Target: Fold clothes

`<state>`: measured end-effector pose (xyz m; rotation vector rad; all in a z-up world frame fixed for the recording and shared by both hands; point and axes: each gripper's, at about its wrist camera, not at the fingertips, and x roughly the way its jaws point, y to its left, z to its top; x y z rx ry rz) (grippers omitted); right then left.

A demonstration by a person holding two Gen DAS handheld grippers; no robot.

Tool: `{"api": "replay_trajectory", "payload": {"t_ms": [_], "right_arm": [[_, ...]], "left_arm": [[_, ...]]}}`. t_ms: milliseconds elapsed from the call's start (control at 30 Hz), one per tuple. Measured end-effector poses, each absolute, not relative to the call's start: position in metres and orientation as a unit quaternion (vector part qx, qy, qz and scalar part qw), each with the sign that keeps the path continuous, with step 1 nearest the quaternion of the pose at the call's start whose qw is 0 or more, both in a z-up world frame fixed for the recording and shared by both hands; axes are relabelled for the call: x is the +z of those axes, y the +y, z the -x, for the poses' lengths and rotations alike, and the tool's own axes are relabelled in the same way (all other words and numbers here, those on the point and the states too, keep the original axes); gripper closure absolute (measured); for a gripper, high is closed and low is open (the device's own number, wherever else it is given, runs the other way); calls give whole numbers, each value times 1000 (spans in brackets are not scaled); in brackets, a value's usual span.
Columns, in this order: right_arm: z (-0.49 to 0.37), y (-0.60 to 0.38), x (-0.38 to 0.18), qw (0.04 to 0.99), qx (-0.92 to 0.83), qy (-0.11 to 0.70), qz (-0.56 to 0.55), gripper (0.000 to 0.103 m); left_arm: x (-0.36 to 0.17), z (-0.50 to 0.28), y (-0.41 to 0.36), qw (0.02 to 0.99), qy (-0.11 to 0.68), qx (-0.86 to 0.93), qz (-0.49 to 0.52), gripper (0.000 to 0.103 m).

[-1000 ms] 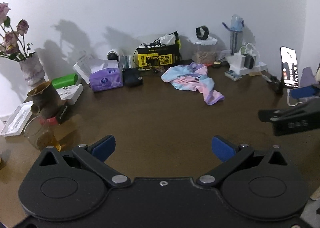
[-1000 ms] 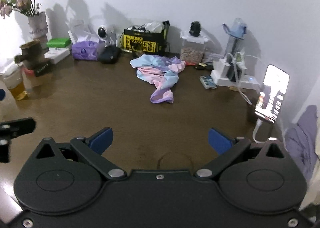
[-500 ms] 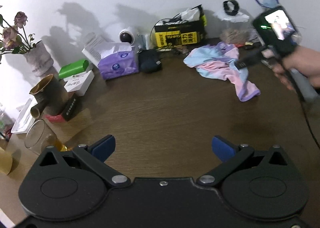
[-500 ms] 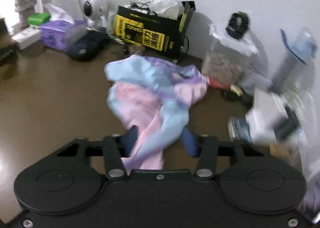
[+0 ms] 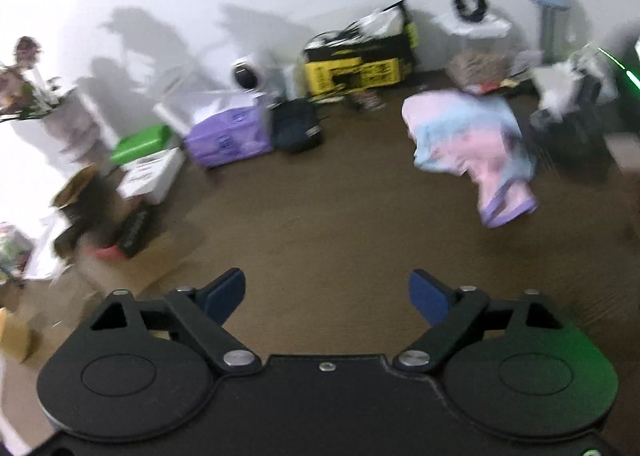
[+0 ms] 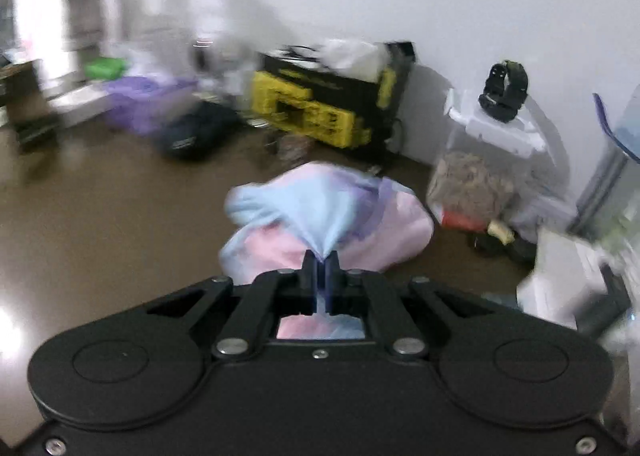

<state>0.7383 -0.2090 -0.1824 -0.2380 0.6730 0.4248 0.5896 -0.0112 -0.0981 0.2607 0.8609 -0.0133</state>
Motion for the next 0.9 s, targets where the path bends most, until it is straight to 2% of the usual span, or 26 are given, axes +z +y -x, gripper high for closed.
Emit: {"api": "replay_trajectory", "payload": {"t_ms": [200,267,333,367,600,733,867,900], "right_arm": [[-595,-229,-212,848,302,402,168,98],[-568,-235,-212,838,311,418,160,79],[-553,-254,-200,855,289,418,107,44],[-553,-263,-195,865,272,413,83,40],[-568,-325,-191,896,156,414,-48,39],[-575,-342,-201,894,115,430,-53,39],[-567,-343,-206,886,138,441,-47,39],[-563,-340,-207,882,156,444,-40,39]], "left_arm": [[-113,-614,-59,879,432,-112,-171,15],[-114,-619,-75,873,427,-146,-187,15],[-116,-626,-97,861,424,-193,-202,15],[-118,-627,-108,855,424,-212,-209,15],[-151,-617,-194,773,427,-354,-308,17],[-180,-620,-216,736,470,-373,-313,39],[-209,-632,-215,710,524,-358,-304,39],[-211,-634,-212,716,528,-350,-292,52]]}}
